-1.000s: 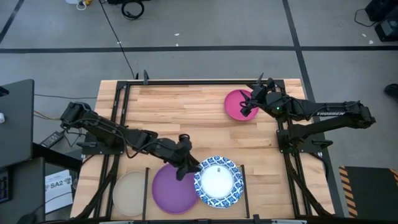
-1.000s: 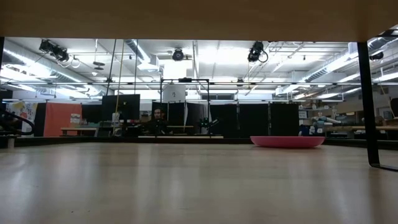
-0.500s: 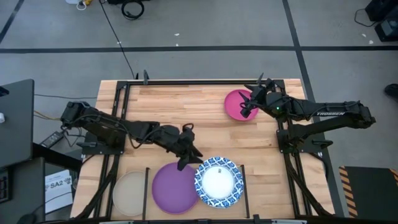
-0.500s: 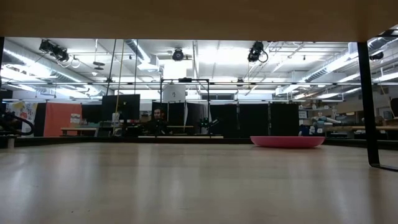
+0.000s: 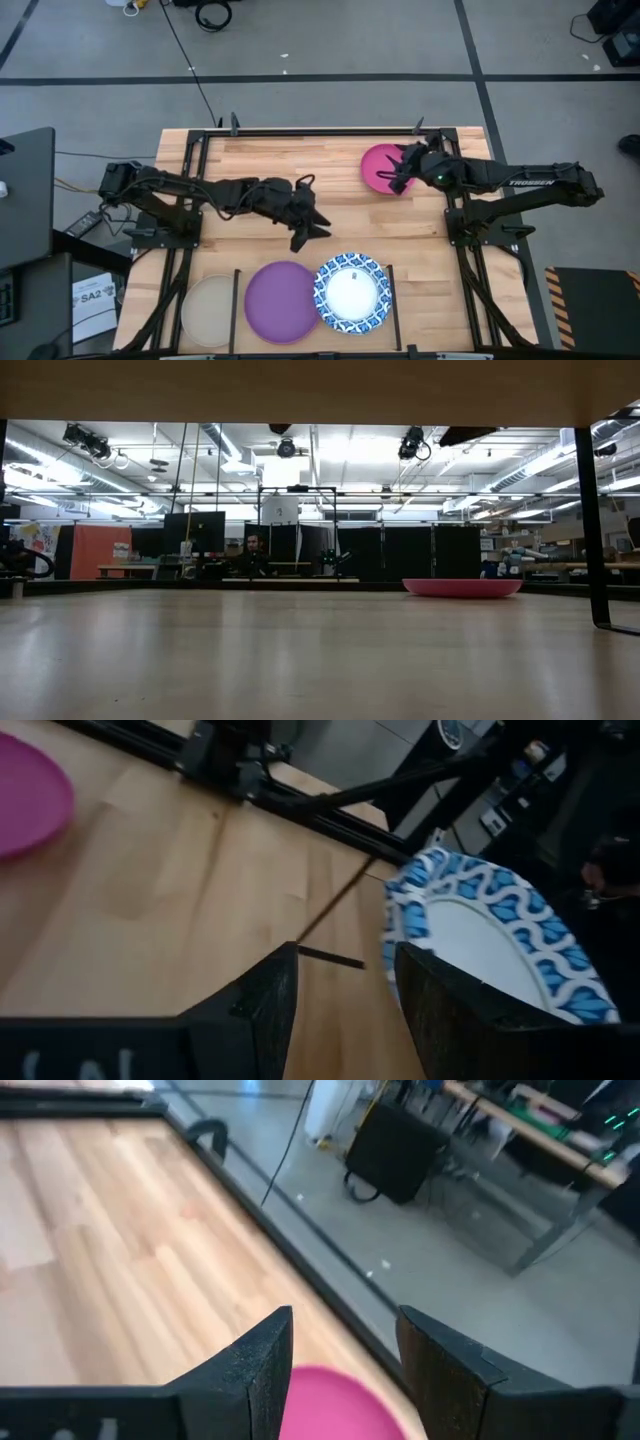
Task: Place and stack plates onto a shelf
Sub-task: Stack the pink plate on top of the purple plates on the shelf
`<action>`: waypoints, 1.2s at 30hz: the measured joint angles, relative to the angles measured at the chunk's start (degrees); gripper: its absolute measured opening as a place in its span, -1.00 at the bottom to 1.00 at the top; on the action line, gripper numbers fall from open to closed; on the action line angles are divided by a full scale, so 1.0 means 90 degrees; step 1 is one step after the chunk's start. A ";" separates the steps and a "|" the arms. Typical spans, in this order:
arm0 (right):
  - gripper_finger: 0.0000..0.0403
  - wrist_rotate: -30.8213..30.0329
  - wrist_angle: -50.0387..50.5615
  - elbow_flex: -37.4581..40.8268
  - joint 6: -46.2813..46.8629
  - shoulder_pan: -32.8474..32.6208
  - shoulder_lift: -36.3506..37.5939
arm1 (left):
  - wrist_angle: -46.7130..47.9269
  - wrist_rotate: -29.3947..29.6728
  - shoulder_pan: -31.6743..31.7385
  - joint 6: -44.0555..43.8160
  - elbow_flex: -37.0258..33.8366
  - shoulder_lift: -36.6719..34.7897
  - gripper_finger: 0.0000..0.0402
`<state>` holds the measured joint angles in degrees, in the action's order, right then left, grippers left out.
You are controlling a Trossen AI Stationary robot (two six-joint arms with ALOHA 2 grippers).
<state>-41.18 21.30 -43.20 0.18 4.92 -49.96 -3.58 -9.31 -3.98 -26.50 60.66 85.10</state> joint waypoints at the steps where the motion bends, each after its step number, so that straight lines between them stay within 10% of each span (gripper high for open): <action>1: -0.08 0.0089 0.0117 0.0000 0.0077 0.0010 0.0001 | 0.0007 -0.0001 0.0062 0.0042 0.0000 -0.0015 -0.13; 36: -0.08 0.3897 0.0790 0.0250 0.0435 0.1885 -0.2214 | 0.2993 0.0753 0.1894 0.1766 0.0005 -0.3266 -0.13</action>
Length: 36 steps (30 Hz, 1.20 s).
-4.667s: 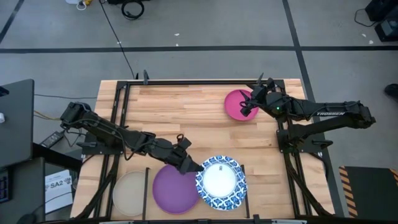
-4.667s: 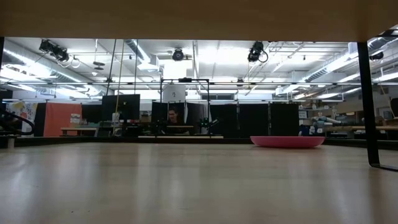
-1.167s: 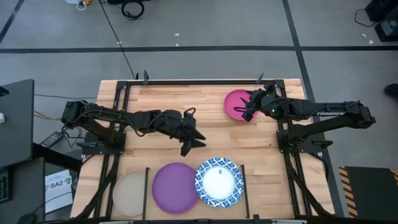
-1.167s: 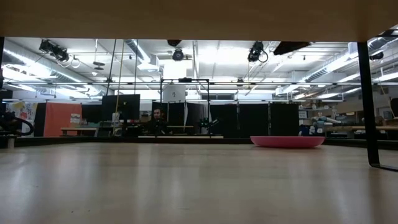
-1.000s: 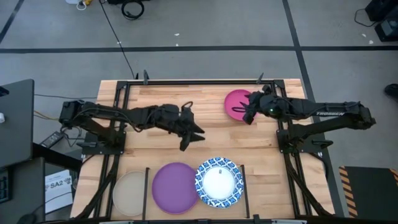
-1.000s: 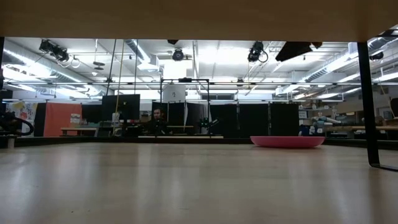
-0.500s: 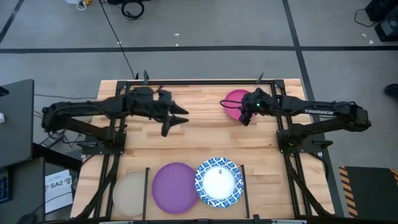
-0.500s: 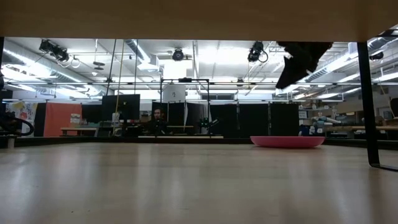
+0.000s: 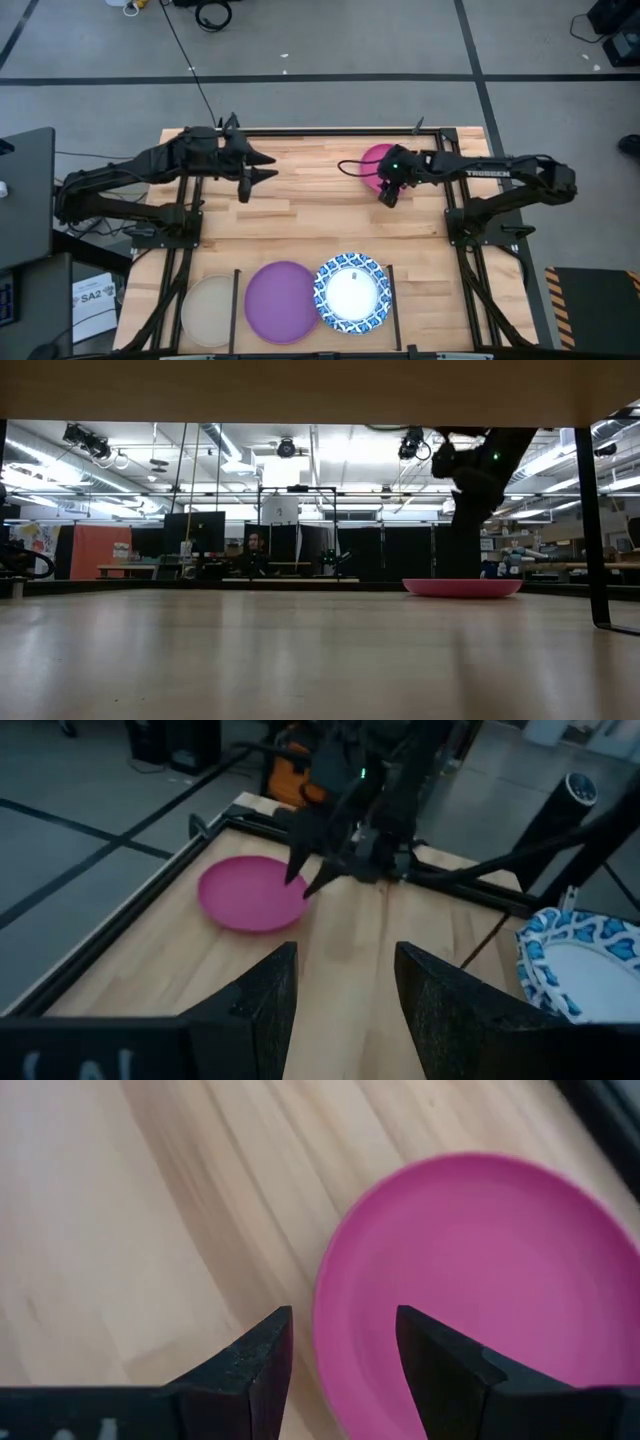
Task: Place and stack plates onto a shelf
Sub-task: Stack the pink plate on top of the purple plates on the shelf
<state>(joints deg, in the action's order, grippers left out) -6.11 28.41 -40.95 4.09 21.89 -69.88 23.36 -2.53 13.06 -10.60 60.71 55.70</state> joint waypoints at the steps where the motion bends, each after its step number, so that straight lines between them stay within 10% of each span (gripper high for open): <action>1: -0.08 0.0000 0.0001 0.0000 -0.0014 0.0025 -0.0095 | -0.0022 0.0000 0.0043 -0.0009 0.0000 -0.0027 -0.13; 26: -0.08 -0.0029 -0.0446 -0.0002 -0.0022 0.0048 -0.2033 | 0.0104 0.0020 0.0252 -0.0086 0.0000 -0.0068 -0.13; 36: -0.40 -0.0017 -0.0510 -0.0015 -0.0024 0.0041 -0.2138 | 0.0104 0.0020 0.0250 -0.0086 0.0000 -0.0065 -0.13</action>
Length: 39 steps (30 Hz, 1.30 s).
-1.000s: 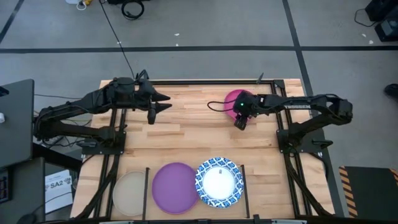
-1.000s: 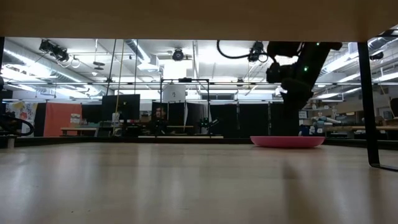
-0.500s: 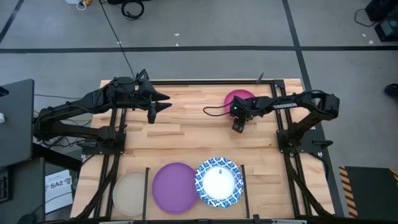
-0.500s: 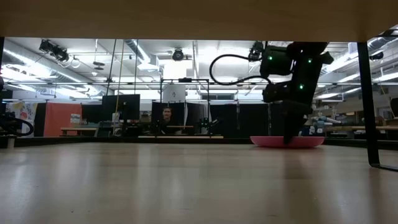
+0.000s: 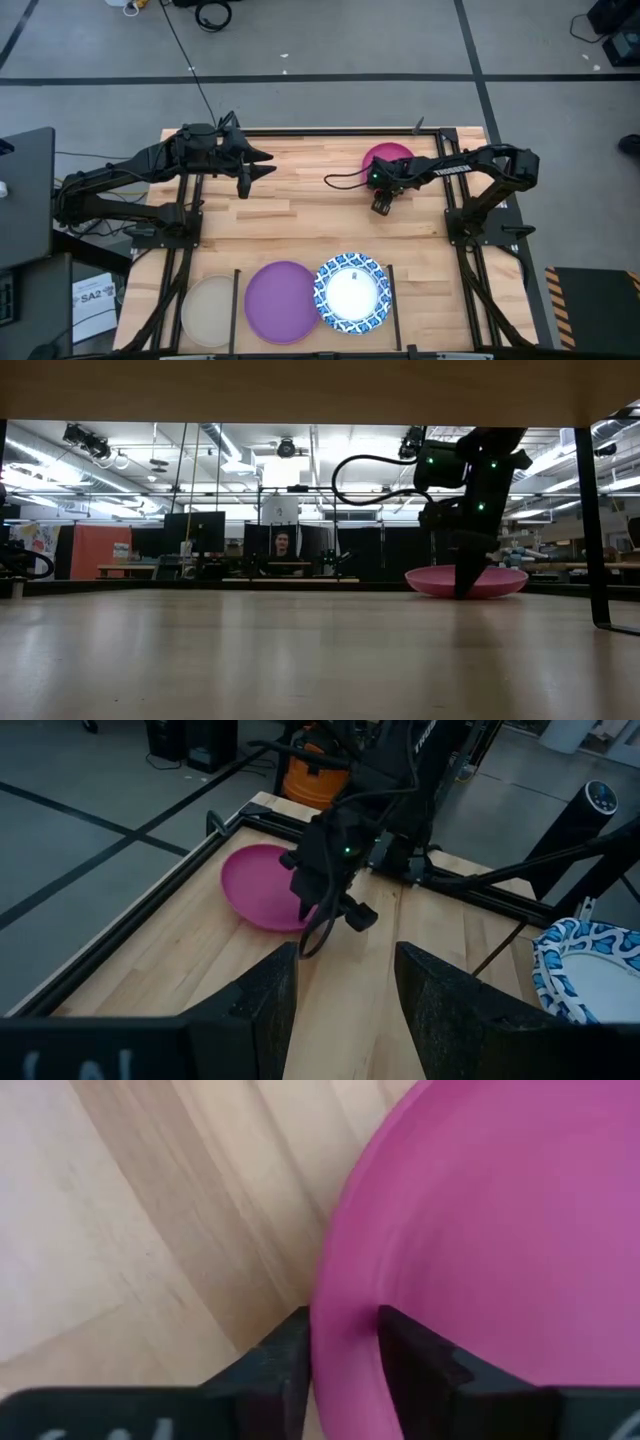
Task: Place and stack plates onto a shelf
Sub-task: Stack the pink plate on top of the purple plates on the shelf
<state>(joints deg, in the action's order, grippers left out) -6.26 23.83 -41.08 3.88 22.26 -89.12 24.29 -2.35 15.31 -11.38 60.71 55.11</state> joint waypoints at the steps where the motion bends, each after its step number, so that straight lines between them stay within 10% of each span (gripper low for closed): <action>1: -0.44 -0.0005 -0.0019 0.0002 0.0000 0.0000 0.0000 | 0.0000 0.0000 0.0000 0.0000 0.0000 0.0000 -0.13; 24: -0.92 -0.0658 0.0140 -0.0567 -0.0226 0.0012 -0.0027 | 0.0000 0.0014 -0.0002 -0.0009 0.0000 0.0000 -0.13; 39: -0.92 -0.0621 0.0765 -0.1541 -0.0719 0.0005 -0.0025 | 0.1323 0.1689 0.0002 -0.0549 -0.0002 0.0002 -0.13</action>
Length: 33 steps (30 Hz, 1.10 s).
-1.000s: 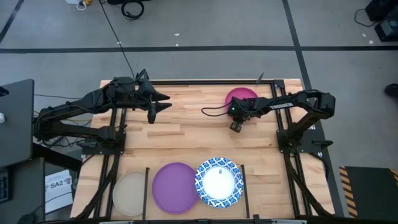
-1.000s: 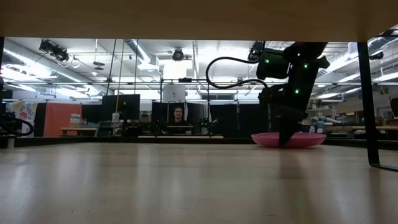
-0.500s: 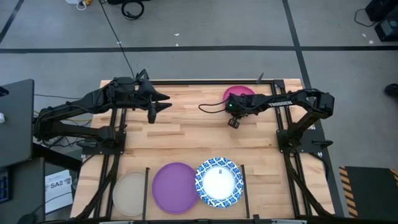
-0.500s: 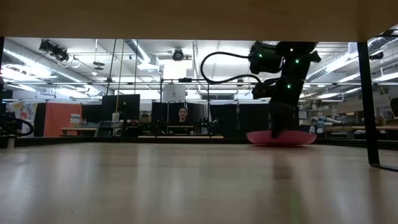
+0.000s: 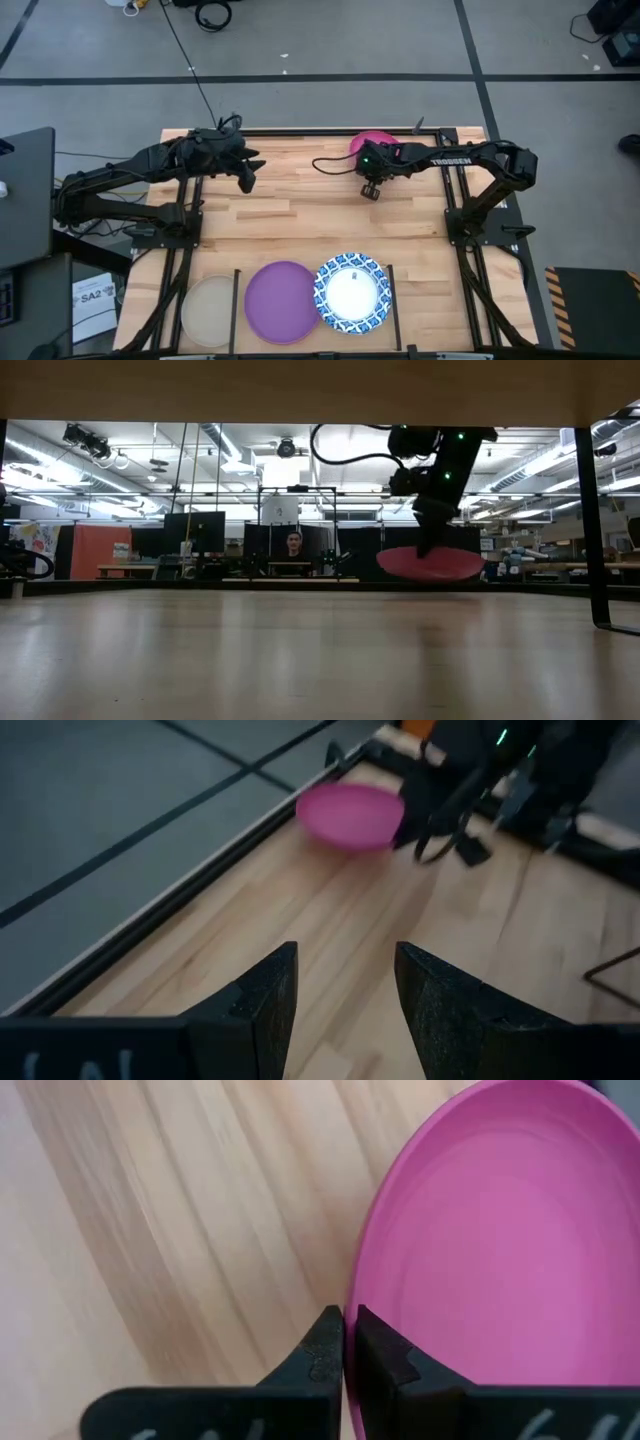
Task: Place and stack plates onto a shelf
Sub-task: Stack the pink plate on top of the purple plates on the shelf
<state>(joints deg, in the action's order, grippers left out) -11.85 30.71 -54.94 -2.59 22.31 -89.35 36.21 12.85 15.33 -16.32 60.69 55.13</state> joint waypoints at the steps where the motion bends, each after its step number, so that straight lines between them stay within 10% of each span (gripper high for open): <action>1: -0.92 -0.0009 0.0006 -0.0058 -0.0011 0.0000 0.0001 | 0.0106 0.0004 0.0000 0.0000 0.0001 0.0000 -0.13; 33: -0.91 -0.0083 0.0368 -0.2362 -0.2468 -0.1197 0.0021 | 0.0673 0.0047 0.1468 -0.2204 0.0000 0.0000 -0.13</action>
<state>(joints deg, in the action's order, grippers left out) -12.60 34.02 -76.20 -24.80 11.53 -89.17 42.26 13.28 28.55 -36.15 60.69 55.13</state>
